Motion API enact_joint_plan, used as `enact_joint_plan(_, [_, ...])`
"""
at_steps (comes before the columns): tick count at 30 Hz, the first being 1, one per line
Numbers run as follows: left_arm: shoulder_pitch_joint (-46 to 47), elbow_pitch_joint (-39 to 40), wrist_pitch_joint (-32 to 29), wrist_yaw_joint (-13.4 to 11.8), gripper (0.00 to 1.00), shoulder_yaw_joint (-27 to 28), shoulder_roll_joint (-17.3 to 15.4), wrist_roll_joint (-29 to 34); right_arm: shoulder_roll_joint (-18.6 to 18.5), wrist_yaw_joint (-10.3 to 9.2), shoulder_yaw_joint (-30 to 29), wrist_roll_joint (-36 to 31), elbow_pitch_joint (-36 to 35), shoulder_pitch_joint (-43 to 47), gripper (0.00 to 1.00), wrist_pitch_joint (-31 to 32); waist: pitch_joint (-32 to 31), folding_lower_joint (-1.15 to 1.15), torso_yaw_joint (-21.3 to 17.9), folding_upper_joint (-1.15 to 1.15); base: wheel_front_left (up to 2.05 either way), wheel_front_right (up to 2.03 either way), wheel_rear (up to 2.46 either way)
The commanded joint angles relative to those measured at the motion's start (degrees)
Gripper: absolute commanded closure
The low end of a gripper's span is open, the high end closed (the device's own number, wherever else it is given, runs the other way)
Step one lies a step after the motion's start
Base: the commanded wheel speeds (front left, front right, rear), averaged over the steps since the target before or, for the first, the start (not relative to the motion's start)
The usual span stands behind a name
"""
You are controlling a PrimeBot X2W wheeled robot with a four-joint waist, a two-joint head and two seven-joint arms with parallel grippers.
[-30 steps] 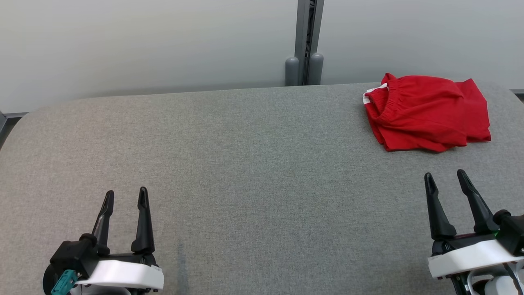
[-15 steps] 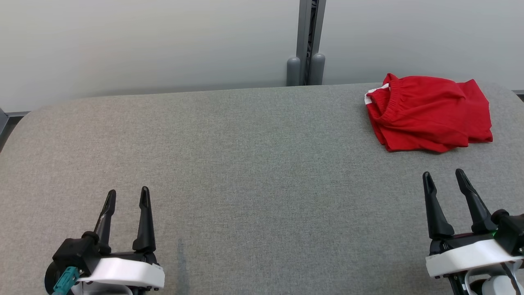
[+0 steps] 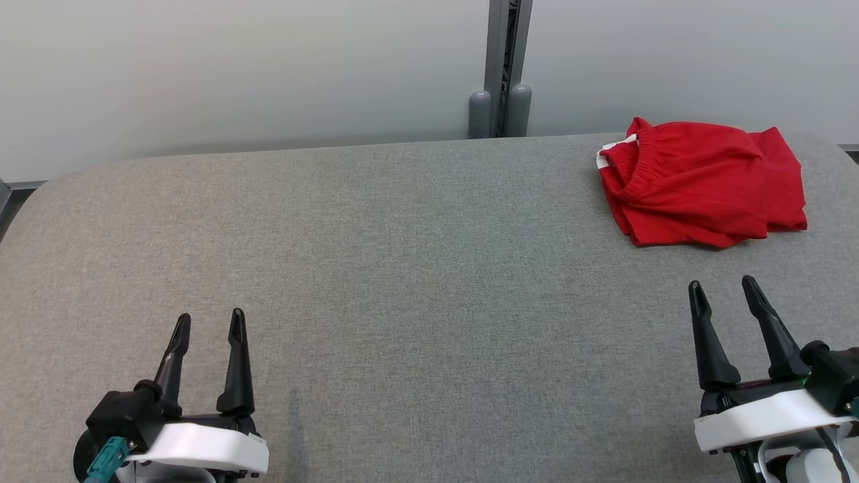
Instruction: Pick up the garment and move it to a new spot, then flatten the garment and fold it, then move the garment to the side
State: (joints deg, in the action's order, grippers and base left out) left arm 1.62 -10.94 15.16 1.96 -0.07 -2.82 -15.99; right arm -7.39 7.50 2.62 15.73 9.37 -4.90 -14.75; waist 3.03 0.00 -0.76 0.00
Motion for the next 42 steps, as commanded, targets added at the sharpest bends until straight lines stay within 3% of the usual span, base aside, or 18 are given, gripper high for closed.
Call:
enact_joint_plan(1, [0.90, -0.09, 0.05, 0.13, 0.00, 0.24, -0.16, -0.08, -0.13, 0.00, 0.08, 0.25, 0.00, -0.54, 0.00, -0.51, -0.02, 0.00, -0.03, 0.00, 0.00, 0.00, 0.00])
enact_joint_plan(4, [0.88, -0.43, 0.04, 0.53, 0.00, 0.02, -0.14, -0.69, -0.05, 0.00, 0.15, 0.32, 0.12, -0.37, 0.00, -0.50, -0.08, 0.00, -0.08, 0.00, 0.00, 0.00, 0.00])
enact_joint_plan(5, [0.01, -0.49, 0.00, 0.42, 1.00, -0.10, 0.00, -0.60, 0.05, 0.00, 0.09, 0.08, 0.17, -0.33, 1.00, -0.01, -0.08, 0.00, -0.08, 0.00, 0.00, 0.00, 0.00])
enact_joint_plan(10, [-1.45, -2.75, -0.13, 0.42, 1.00, -0.25, 0.42, -0.76, 0.72, -0.01, 0.14, 0.20, 2.21, 1.19, 1.00, 0.16, -0.08, 0.00, -0.08, 0.00, 0.00, 0.00, 0.00])
enact_joint_plan(42, [5.30, -6.81, -8.90, 2.52, 1.00, 3.25, 0.18, -30.03, 2.18, -0.01, -3.76, 29.95, 7.14, -4.20, 1.00, 8.42, -0.71, 0.00, 0.14, 0.00, 0.00, 0.00, 0.00])
